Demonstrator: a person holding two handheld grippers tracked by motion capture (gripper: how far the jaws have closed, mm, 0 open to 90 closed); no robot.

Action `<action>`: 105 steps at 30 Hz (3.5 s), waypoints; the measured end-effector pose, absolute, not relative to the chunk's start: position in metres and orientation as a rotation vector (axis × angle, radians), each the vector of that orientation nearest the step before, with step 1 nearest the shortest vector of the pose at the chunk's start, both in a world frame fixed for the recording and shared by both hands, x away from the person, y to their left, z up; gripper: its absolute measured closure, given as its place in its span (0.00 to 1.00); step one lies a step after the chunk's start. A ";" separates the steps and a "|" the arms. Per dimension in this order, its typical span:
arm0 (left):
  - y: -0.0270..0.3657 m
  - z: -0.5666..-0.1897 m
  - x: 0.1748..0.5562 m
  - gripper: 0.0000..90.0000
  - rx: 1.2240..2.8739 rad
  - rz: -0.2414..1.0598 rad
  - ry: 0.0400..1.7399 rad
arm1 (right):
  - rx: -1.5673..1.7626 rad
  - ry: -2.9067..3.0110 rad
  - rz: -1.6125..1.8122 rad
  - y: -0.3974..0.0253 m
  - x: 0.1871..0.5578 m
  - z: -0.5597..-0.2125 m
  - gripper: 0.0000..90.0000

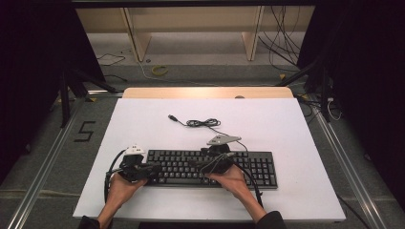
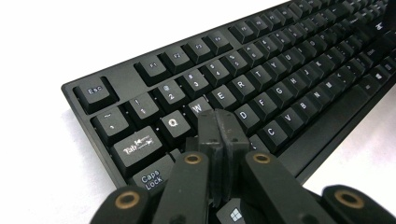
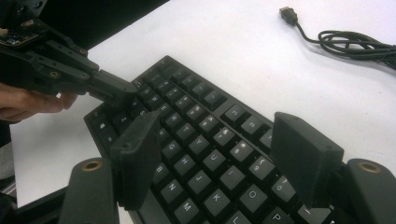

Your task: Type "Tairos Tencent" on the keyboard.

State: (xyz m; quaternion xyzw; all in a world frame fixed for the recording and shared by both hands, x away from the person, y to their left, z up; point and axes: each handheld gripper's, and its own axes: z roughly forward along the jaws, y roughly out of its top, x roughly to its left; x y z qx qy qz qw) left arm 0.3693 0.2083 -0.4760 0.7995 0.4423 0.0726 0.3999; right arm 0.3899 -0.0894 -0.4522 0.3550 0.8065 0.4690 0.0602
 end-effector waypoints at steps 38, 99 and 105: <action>0.205 -0.471 0.368 0.66 1.949 0.159 1.129 | 1.074 2.451 1.377 -0.090 0.391 -0.455 0.48; 0.206 -0.464 0.361 0.34 1.869 0.162 1.080 | 1.071 2.545 1.161 -0.077 0.396 -0.480 1.00; 0.205 -0.465 0.362 0.34 1.869 0.163 1.082 | 1.105 2.528 1.206 -0.080 0.395 -0.476 1.00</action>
